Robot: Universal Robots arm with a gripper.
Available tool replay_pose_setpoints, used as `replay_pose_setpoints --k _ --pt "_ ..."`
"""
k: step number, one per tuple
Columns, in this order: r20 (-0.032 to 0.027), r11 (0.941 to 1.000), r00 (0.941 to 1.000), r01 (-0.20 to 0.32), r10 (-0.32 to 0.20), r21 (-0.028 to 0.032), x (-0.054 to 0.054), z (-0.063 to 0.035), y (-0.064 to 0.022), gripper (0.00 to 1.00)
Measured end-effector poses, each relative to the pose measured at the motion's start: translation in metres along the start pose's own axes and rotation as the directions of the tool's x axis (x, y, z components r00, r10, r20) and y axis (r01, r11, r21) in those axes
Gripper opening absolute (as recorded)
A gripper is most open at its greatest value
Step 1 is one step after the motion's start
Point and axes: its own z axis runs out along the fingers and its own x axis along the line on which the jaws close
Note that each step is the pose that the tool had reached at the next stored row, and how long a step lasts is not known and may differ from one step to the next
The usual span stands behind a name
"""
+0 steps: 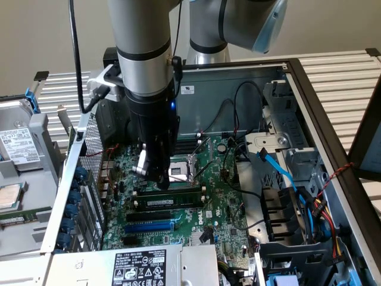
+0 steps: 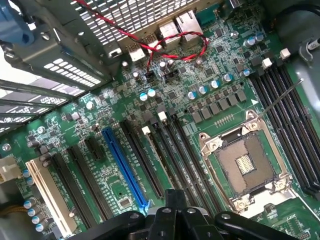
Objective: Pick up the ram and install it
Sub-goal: 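Press down the ram until it locks into place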
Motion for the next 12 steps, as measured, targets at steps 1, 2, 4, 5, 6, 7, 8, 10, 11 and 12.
replay_pose_setpoints --k 1,2,4,5,6,7,8,10,11,12 --pt "-0.0004 0.9999 0.9999 -0.014 0.014 0.0002 0.0 -0.0001 0.0 0.1" --pt "-0.0009 0.9996 0.9996 -0.029 0.029 0.0004 0.0 -0.0001 0.0 0.1" --pt "-0.0018 0.9983 0.9983 -0.059 0.059 0.0008 0.0 -0.0002 0.0 0.1" --pt "-0.0022 0.9973 0.9973 -0.073 0.073 0.001 0.0 -0.0002 0.0 0.1" --pt "-0.0027 0.9962 0.9962 -0.087 0.087 0.0012 0.0 -0.0002 0.0 0.1" --pt "-0.0031 0.9947 0.9947 -0.102 0.102 0.0014 0.0 -0.0002 0.0 0.1" --pt "-0.0036 0.9931 0.9931 -0.117 0.117 0.0017 0.0 -0.0003 0.0 0.1" --pt "-0.0044 0.9891 0.989 -0.148 0.148 0.0022 0.0 -0.0003 0.0 0.1" --pt "-0.0049 0.9867 0.9867 -0.163 0.163 0.0024 0.0 -0.0004 0.0 0.1" --pt "-0.0053 0.9841 0.9841 -0.177 0.178 0.0027 0.0 -0.0004 0.0 0.1"
